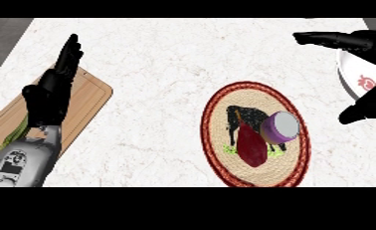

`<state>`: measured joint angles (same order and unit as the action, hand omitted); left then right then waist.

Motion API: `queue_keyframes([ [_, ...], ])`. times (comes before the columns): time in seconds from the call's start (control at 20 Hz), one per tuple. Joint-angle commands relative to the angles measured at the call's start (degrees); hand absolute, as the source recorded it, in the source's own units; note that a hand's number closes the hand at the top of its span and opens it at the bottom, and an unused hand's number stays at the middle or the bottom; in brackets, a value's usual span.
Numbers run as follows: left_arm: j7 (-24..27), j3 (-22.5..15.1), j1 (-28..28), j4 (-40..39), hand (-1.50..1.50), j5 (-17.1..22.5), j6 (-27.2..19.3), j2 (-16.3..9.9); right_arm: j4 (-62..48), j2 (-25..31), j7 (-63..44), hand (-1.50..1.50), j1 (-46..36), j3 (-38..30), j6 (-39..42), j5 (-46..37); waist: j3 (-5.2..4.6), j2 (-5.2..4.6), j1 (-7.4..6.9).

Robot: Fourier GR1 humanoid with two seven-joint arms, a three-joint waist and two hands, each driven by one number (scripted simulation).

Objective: Pick the can from the placemat and place it in the bowl

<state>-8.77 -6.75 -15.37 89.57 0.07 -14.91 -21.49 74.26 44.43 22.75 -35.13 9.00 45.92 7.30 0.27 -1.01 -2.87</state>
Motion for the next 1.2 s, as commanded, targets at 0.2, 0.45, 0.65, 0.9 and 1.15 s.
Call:
queue_keyframes([
  [0.2,-2.74,-1.36,0.55,1.88,0.00,-1.49,-0.82,1.32,0.60,1.08,13.13,-1.50,-4.26,10.70,5.71,-11.87,-0.14,0.47,0.33],
  [0.45,-1.59,-0.07,0.31,1.16,0.00,-1.61,-0.47,0.97,2.52,0.69,17.26,-1.50,-3.25,18.33,1.07,-17.97,-0.17,0.58,1.20],
  [0.65,-1.32,-0.61,0.61,0.07,0.00,-2.81,-1.31,2.33,-1.27,0.75,19.40,-1.50,-5.26,23.86,-2.87,-24.29,-0.21,0.41,1.16],
  [0.9,-2.90,2.31,1.22,2.64,0.00,-0.54,1.36,0.15,-3.55,0.41,19.42,-1.50,-4.99,29.70,-9.09,-31.78,-0.24,0.76,1.57],
  [1.15,0.92,-0.17,3.54,1.26,0.00,-4.48,-1.10,4.10,-7.95,-1.48,21.95,-1.50,-5.03,30.34,-11.77,-34.46,-0.26,0.82,2.13],
])
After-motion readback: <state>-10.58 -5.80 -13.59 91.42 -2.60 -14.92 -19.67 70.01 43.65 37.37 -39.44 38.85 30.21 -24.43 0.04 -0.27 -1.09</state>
